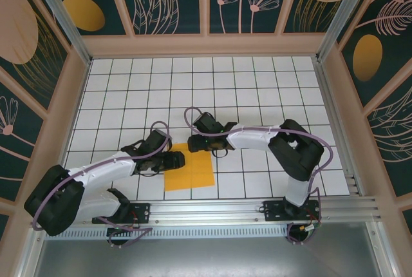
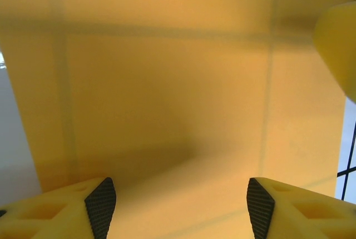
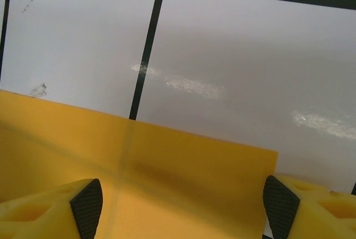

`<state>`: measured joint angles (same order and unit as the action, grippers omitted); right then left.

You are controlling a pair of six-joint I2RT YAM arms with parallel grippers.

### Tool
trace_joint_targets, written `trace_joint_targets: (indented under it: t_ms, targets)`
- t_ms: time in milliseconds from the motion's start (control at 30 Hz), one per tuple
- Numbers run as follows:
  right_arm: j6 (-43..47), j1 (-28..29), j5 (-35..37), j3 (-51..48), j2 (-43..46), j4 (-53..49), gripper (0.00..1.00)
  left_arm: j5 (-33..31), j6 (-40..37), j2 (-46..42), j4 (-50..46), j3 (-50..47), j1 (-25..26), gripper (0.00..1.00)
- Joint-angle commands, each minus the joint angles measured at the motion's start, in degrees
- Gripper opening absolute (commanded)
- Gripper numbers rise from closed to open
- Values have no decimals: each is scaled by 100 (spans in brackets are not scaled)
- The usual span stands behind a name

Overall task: Fold a paper plane with a square sheet of paper (fold left side to right side)
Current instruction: Pick up the square sheet of paper from the bottom-center of the table.

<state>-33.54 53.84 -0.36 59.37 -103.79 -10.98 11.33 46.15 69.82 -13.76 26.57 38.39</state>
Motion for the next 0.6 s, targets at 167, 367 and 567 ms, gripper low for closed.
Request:
trace_joint_targets:
  t_ms: [167,367,567]
  targets:
    - [-418,205,-917,-304,1,-3,77,-141,-1,207,9,-119,56,66]
    - [-457,204,-1124,-467,373,153,76,-175,8,201,29,-86,61,65]
    - [-371,140,-1248,-530,444,151,59,-166,67,142,177,-47,63,66]
